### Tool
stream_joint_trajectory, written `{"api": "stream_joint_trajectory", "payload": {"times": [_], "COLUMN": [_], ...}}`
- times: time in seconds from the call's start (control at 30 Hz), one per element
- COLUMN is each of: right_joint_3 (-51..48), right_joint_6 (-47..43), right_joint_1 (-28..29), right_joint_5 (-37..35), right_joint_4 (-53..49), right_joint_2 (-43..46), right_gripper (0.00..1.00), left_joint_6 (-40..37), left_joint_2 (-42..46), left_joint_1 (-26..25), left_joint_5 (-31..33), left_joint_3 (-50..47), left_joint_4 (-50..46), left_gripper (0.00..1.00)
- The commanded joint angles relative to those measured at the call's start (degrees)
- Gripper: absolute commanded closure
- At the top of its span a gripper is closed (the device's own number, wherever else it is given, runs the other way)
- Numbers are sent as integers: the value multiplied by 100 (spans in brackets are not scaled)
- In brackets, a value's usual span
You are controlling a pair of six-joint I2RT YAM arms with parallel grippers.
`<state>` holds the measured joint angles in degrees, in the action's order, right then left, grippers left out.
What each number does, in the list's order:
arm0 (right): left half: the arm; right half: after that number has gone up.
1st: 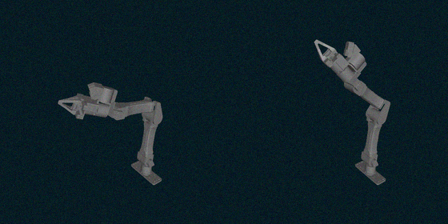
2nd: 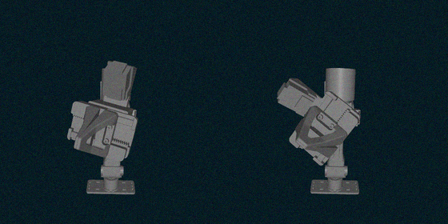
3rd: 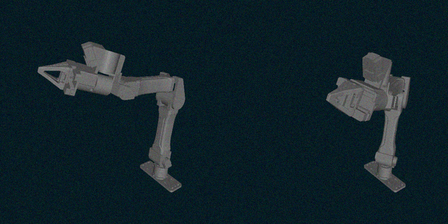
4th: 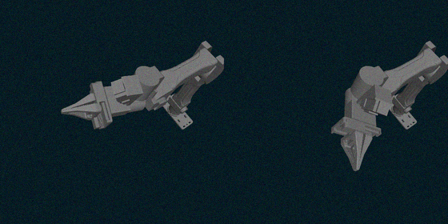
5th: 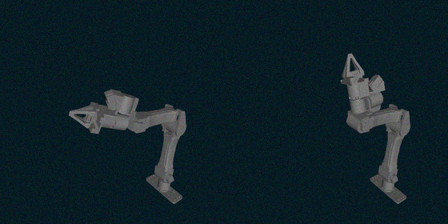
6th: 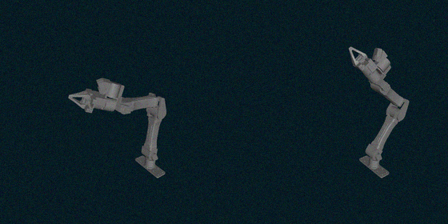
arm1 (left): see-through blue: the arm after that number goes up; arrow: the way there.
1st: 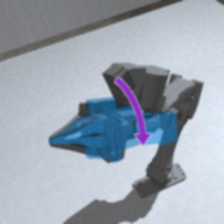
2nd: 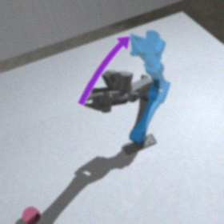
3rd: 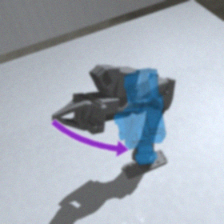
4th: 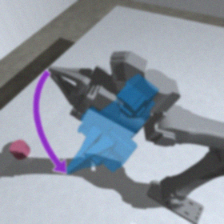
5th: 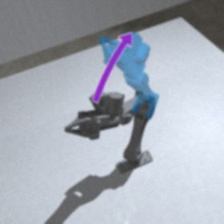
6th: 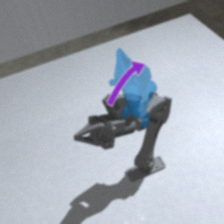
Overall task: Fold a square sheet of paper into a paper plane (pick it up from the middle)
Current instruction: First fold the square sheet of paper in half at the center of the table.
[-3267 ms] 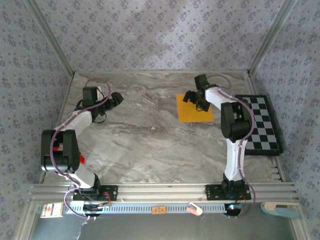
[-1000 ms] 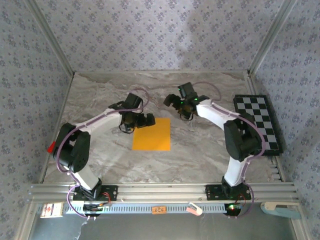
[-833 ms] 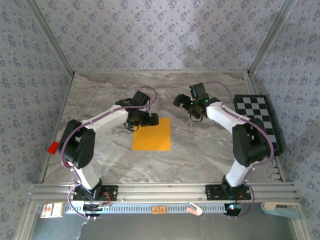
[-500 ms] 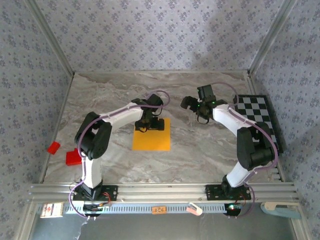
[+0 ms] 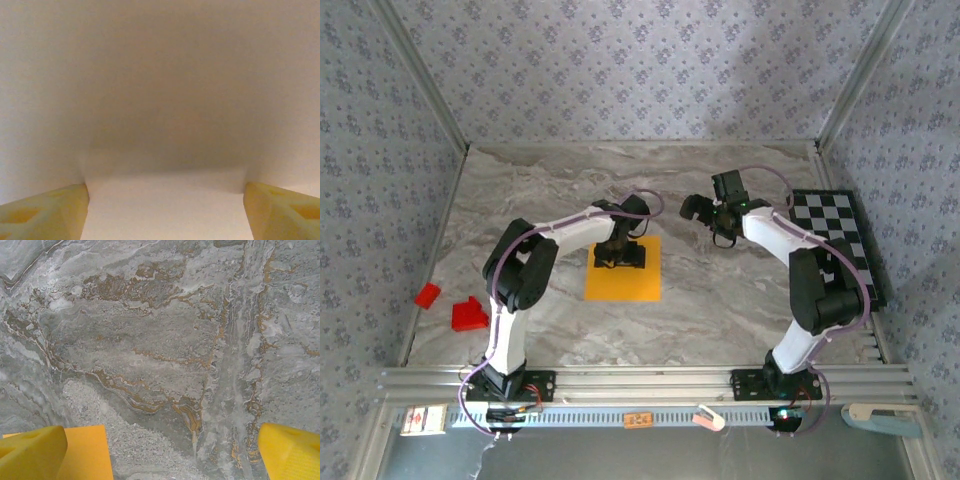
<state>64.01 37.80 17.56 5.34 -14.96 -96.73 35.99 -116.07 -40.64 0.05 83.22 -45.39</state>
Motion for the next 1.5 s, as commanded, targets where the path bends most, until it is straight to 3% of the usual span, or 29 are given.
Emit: {"api": "stream_joint_trajectory", "payload": {"times": [0.0,0.6,1.0,1.17,1.33,1.47], "right_joint_3": [206,319,305,288,87,-266], "right_joint_6": [-99,-3,89,91,120,231], "right_joint_1": [37,37,11,2,-105,-277], "right_joint_5": [10,29,46,109,526,1017], "right_joint_4": [-83,-121,-34,24,357,892], "right_joint_2": [-95,-294,-282,-242,-139,41], "right_gripper": [0,0,0,0,0,1], "left_joint_6": [-58,2,118,108,-4,0], "left_joint_2": [-171,-451,-205,108,801,1333], "left_joint_1": [-39,-54,-53,-50,5,163], "left_joint_5": [12,167,304,255,-421,-1332], "left_joint_3": [161,9,-34,-26,-188,-491], "left_joint_4": [-173,-294,-164,-88,464,1296], "left_gripper": [20,26,36,45,64,69]}}
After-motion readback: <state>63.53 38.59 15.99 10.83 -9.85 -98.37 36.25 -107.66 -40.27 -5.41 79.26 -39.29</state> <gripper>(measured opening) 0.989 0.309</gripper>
